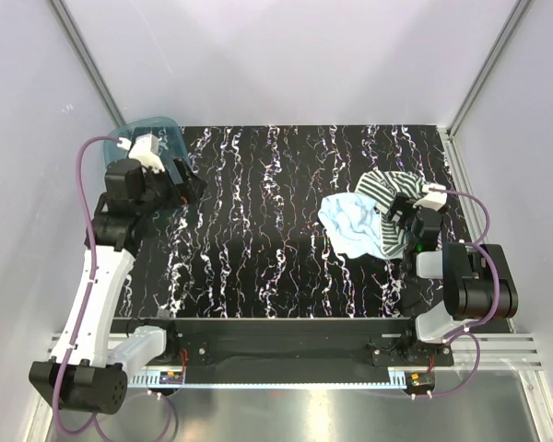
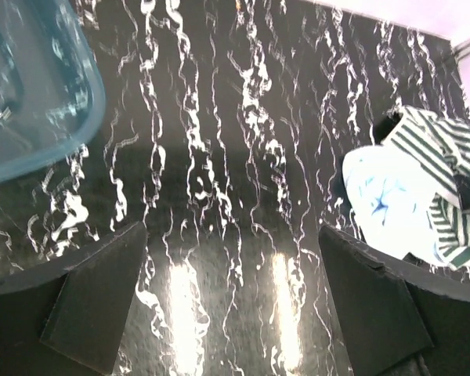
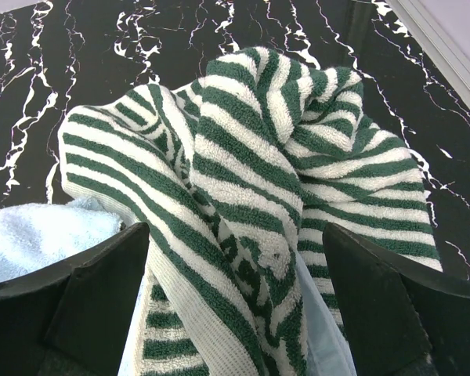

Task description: Roll the towels

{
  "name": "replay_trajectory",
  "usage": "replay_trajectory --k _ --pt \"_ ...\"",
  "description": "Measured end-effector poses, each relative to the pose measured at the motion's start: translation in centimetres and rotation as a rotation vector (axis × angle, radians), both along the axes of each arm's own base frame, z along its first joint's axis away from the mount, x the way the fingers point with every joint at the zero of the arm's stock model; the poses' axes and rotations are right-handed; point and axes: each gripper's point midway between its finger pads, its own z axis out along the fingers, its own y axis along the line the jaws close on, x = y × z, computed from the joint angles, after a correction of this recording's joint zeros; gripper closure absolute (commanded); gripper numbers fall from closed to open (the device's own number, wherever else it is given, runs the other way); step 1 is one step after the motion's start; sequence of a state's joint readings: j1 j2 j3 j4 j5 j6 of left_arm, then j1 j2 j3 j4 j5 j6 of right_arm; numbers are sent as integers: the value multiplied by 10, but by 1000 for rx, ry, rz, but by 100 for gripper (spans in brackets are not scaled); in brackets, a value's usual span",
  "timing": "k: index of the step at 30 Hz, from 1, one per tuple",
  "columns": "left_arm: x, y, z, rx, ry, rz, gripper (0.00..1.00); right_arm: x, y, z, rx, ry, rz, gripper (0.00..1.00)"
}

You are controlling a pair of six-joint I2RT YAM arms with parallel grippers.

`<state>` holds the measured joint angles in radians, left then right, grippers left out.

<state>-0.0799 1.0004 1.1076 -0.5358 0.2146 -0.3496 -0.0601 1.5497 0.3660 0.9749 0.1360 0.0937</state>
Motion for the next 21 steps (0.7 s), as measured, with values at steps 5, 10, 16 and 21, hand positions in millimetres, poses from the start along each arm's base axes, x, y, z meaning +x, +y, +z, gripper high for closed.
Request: replay_trajectory --k 5,10,16,21 --pt "-16 -11 -30 -46 40 -52 1 0 0 0 0 0 0 0" --pt "-39 -11 -50 -59 54 -55 1 0 0 0 0 0 0 0" --pt "-54 -5 -37 -19 -22 -54 1 0 0 0 0 0 0 0" --pt "-70 -2 -54 -10 -16 -48 1 0 0 0 0 0 0 0"
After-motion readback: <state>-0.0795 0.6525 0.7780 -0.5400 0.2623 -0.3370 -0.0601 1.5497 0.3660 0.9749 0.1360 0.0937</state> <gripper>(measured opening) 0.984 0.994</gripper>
